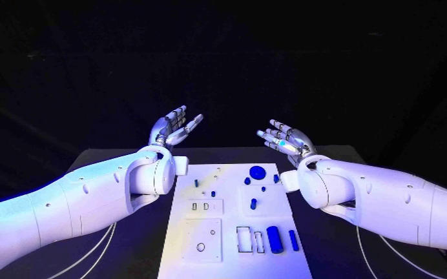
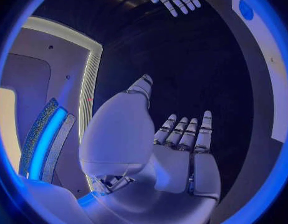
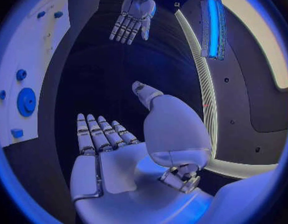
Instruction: Assemble the parts on the task board
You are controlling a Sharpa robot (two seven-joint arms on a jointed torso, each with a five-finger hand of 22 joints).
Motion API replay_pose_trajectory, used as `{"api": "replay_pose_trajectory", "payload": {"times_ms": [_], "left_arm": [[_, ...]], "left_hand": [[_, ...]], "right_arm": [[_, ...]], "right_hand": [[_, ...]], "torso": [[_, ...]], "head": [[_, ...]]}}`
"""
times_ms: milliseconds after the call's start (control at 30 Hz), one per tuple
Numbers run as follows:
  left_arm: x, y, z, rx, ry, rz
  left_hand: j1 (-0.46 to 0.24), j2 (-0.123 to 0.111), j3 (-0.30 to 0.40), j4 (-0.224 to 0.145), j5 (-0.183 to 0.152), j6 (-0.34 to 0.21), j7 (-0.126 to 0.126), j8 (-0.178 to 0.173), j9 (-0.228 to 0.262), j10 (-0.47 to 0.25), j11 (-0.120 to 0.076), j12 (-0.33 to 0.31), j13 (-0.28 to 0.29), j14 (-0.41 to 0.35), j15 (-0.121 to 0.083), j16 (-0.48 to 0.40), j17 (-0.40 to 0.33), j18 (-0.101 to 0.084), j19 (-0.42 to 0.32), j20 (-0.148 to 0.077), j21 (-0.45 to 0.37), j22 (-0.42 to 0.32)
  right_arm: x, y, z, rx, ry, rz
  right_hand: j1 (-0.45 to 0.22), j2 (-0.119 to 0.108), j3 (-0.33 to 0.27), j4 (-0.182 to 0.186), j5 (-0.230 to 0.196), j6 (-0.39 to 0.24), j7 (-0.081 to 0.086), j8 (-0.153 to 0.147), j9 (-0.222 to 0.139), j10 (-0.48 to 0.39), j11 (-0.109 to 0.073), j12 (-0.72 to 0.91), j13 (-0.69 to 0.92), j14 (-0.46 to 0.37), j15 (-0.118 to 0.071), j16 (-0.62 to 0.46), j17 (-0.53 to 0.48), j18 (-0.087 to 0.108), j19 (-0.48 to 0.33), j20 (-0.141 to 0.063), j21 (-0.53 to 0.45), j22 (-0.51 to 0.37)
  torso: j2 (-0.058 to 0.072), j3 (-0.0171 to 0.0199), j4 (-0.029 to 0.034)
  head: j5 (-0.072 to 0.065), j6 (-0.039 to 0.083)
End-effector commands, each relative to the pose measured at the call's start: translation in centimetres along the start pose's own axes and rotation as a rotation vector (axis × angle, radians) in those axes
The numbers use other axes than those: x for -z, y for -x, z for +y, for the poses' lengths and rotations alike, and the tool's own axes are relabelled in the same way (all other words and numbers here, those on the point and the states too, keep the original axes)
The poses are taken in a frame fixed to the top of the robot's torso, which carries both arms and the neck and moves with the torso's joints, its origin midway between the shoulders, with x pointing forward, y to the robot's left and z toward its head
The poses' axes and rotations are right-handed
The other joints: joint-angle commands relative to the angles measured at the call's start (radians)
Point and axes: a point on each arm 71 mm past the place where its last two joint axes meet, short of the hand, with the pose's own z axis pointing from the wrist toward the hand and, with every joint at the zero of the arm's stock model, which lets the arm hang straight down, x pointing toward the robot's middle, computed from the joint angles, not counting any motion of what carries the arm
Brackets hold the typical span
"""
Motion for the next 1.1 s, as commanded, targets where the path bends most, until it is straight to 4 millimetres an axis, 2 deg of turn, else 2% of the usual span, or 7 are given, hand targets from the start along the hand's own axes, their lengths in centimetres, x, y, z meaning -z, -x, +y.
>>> {"api": "replay_pose_trajectory", "payload": {"times_ms": [33,200,233,300,367,800,1100], "left_arm": [[-0.1,-0.6,-0.2,0.027,-0.019,0.069],[-0.1,-0.6,-0.2,0.027,-0.019,0.069],[-0.1,-0.6,-0.2,0.027,-0.019,0.069],[0.9,1.0,-0.9,0.028,-0.03,0.092],[1.2,1.2,-1.2,0.019,-0.038,0.102],[2.6,1.8,-2.9,-0.002,-0.06,0.163],[4.3,1.3,-4.2,0.022,-0.063,0.231]], "left_hand": [[0.043,-0.004,0.002,0.013,0.007,0.019,0.104,0.008,0.003,0.018,0.006,0.006,0.003,0.021,0.007,0.008,0.004,0.023,0.017,0.007,0.006,0.002],[0.065,0.024,0.01,0.009,0.002,0.108,0.127,0.032,0.018,0.135,0.033,0.024,0.013,0.142,0.023,0.036,0.023,0.045,0.063,0.013,0.022,0.011],[0.073,0.033,0.017,0.006,0.0,0.165,0.132,0.049,0.029,0.224,0.042,0.043,0.023,0.247,0.025,0.066,0.04,0.053,0.14,0.014,0.043,0.023],[0.088,0.043,0.03,0.001,-0.002,0.298,0.129,0.089,0.052,0.425,0.043,0.077,0.034,0.413,0.013,0.109,0.066,0.069,0.285,0.012,0.088,0.043],[0.102,0.045,0.045,-0.008,-0.003,0.488,0.116,0.153,0.086,0.612,0.011,0.12,0.043,0.574,-0.023,0.171,0.099,0.106,0.371,0.009,0.138,0.061],[0.134,0.008,0.129,-0.017,-0.003,0.578,0.08,0.182,0.096,0.76,-0.031,0.092,0.036,0.723,-0.074,0.221,0.173,0.123,0.502,-0.028,0.23,0.092],[0.128,-0.017,0.155,-0.018,-0.004,0.584,0.082,0.179,0.098,0.785,-0.034,0.071,0.037,0.76,-0.085,0.236,0.208,0.122,0.535,-0.045,0.271,0.111]], "right_arm": [[-0.3,-1.0,-0.1,0.004,-0.035,0.183],[-0.5,-1.0,-0.1,0.016,-0.046,0.215],[-0.6,-1.0,-0.1,0.016,-0.046,0.216],[-0.7,2.0,1.8,0.433,0.163,0.164],[-0.8,2.3,2.3,0.5,0.192,0.168],[-0.8,2.8,4.0,0.824,0.218,0.253],[-0.6,2.2,4.2,1.176,0.225,0.304]], "right_hand": [[0.104,-0.007,0.035,-0.047,-0.018,0.132,0.165,0.035,0.022,0.164,-0.005,0.026,0.014,0.164,-0.011,0.039,0.023,0.03,0.104,0.005,0.034,0.017],[0.174,-0.03,0.063,-0.115,-0.013,0.452,0.139,0.127,0.076,0.566,-0.046,0.085,0.036,0.519,-0.062,0.121,0.07,0.081,0.397,0.002,0.117,0.052],[0.178,-0.033,0.067,-0.12,-0.012,0.492,0.133,0.138,0.083,0.59,-0.053,0.088,0.035,0.541,-0.069,0.127,0.073,0.089,0.436,0.001,0.129,0.056],[0.183,-0.042,0.082,-0.133,-0.013,0.577,0.122,0.158,0.095,0.636,-0.064,0.079,0.031,0.58,-0.082,0.131,0.074,0.101,0.475,0.0,0.136,0.052],[0.18,-0.054,0.105,-0.142,-0.013,0.636,0.114,0.168,0.1,0.691,-0.076,0.067,0.03,0.631,-0.096,0.138,0.075,0.107,0.52,-0.007,0.144,0.048],[0.174,-0.091,0.133,-0.156,-0.02,0.736,0.075,0.185,0.111,0.829,-0.121,0.035,0.032,0.809,-0.157,0.179,0.101,0.106,0.7,-0.076,0.23,0.074],[0.159,-0.131,0.065,-0.153,0.027,0.818,0.023,0.202,0.147,0.962,-0.189,0.032,0.049,1.151,-0.269,0.473,0.357,0.102,0.922,-0.196,0.578,0.283]], "torso": [[0.0,-0.0002,-0.0002],[0.0,-0.0002,-0.0002],[0.0,-0.0002,-0.0002],[0.03,-0.0046,0.0127],[0.038,-0.0048,0.0172],[0.08,-0.0073,0.0381],[0.118,-0.0132,0.0581]], "head": [[0.0,0.0],[0.0,0.0],[0.0,0.0],[-0.014,-0.02],[-0.017,-0.018],[-0.039,-0.016],[-0.064,-0.02]]}}
